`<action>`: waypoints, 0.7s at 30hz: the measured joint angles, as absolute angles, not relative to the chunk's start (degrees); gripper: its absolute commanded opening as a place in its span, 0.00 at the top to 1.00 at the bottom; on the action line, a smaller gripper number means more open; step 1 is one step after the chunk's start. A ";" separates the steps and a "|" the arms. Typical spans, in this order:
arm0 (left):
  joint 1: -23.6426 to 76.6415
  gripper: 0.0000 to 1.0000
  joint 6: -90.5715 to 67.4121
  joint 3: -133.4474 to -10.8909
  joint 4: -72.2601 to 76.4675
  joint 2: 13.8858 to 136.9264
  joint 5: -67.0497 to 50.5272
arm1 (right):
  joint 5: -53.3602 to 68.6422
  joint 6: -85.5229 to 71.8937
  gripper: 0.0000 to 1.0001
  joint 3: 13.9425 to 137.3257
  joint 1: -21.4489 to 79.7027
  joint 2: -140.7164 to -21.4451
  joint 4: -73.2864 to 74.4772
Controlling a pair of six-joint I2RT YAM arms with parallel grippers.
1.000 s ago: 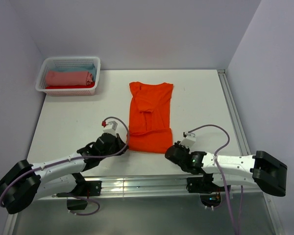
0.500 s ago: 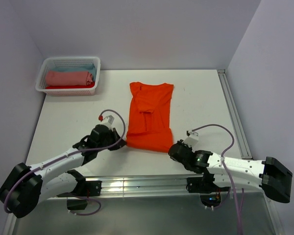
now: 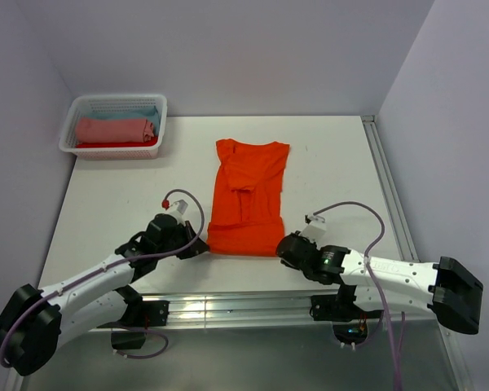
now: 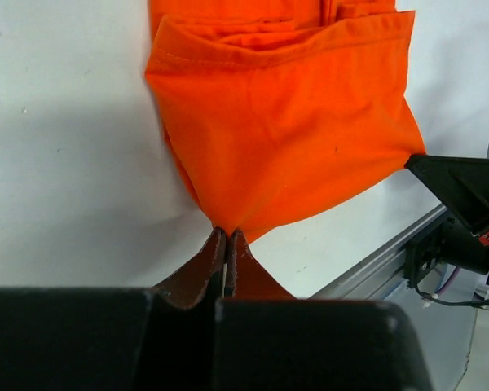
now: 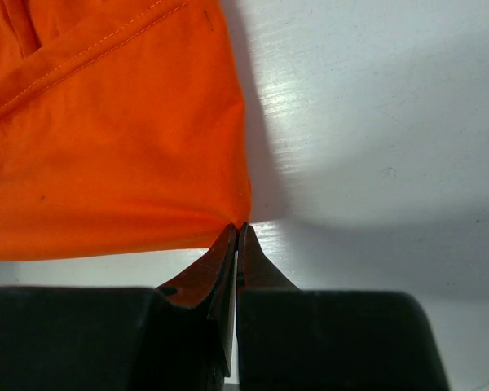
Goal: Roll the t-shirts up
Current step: Fold the tshirt
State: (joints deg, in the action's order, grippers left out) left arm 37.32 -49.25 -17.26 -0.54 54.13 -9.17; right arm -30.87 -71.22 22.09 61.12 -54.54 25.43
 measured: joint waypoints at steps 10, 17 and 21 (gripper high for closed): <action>36.82 1.00 -47.90 -28.34 -9.26 57.95 -7.66 | -30.00 -65.54 1.00 26.98 57.95 -49.01 30.79; 34.15 1.00 -44.69 -36.40 -11.57 64.40 -8.34 | -25.65 -56.49 1.00 30.81 48.69 -49.74 30.50; 31.83 1.00 -43.66 -38.96 -11.49 68.05 -9.21 | -23.29 -51.53 1.00 35.07 45.01 -52.84 29.85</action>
